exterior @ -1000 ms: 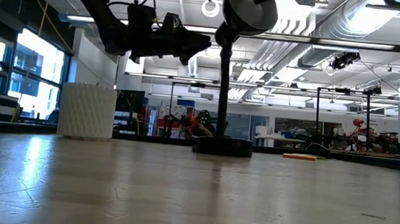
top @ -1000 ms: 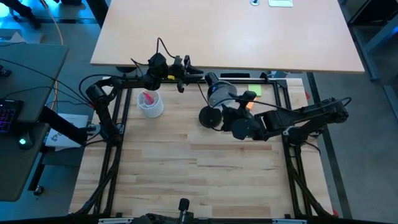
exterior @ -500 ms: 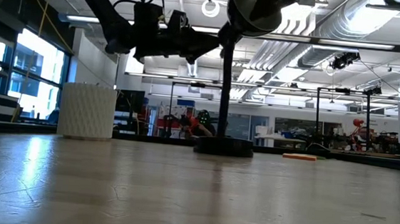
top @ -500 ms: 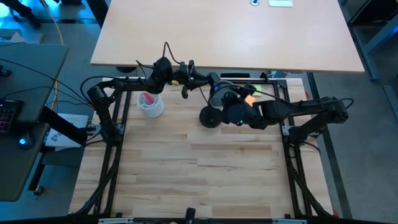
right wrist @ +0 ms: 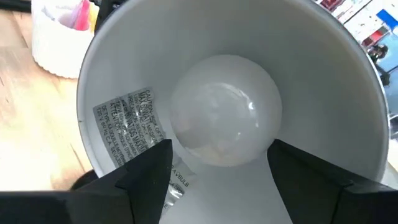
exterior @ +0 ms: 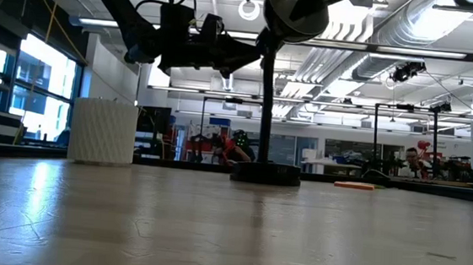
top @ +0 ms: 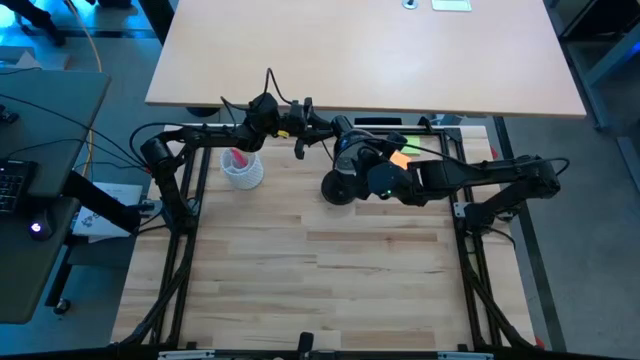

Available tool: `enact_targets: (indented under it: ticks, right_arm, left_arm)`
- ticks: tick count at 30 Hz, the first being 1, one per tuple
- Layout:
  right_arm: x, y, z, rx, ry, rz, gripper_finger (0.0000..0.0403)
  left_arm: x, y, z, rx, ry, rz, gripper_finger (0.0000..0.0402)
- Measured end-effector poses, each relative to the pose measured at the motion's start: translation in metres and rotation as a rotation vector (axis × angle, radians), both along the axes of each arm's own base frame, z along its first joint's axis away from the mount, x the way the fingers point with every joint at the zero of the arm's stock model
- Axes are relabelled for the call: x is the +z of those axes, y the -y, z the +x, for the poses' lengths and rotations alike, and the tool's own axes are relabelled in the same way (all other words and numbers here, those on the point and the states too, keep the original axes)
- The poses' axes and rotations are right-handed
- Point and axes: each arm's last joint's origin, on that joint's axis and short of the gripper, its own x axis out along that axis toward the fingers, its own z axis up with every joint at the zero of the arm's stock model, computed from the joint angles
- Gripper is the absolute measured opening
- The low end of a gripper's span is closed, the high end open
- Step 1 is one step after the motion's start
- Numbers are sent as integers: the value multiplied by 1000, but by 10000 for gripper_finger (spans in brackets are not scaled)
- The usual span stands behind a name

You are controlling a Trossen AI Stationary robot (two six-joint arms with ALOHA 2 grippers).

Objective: Screw lightbulb
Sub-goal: Insert the light bulb into the desk lamp

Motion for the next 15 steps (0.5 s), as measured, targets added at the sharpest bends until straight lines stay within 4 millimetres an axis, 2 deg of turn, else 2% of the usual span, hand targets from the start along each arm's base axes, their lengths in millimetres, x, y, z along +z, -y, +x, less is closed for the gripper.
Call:
enact_targets:
  ticks: [7, 11, 15]
  right_arm:
    - [0, -15, -7, 12, -56, -61, 259]
    - [-4, -26, -12, 73, -163, -111, 259]
    - [-4, -35, -13, 171, -319, -244, 259]
  left_arm:
    - [1, 1, 0, -7, -15, -10, 128]
    - [8, 4, -5, 1, -36, 13, 128]
    - [18, 8, -10, 8, -54, 56, 128]
